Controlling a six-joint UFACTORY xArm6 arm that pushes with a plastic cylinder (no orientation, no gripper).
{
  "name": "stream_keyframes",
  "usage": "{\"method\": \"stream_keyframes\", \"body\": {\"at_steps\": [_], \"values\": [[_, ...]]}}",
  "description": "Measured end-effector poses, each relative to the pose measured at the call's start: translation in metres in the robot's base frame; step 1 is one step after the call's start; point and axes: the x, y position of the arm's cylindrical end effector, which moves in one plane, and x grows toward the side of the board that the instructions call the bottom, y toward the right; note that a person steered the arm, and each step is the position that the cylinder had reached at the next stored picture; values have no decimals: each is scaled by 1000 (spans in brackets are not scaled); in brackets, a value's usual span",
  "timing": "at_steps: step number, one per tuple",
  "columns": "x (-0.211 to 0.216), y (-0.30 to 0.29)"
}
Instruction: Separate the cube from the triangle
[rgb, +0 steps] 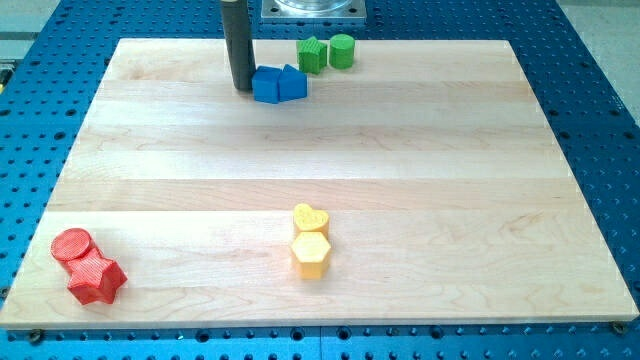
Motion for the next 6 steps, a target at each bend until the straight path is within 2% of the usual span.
{"method": "stream_keyframes", "body": {"at_steps": [1, 2, 3, 4, 5, 6], "values": [[-23, -11], [-27, 23], [1, 37], [66, 42], [91, 47], [66, 83]]}}
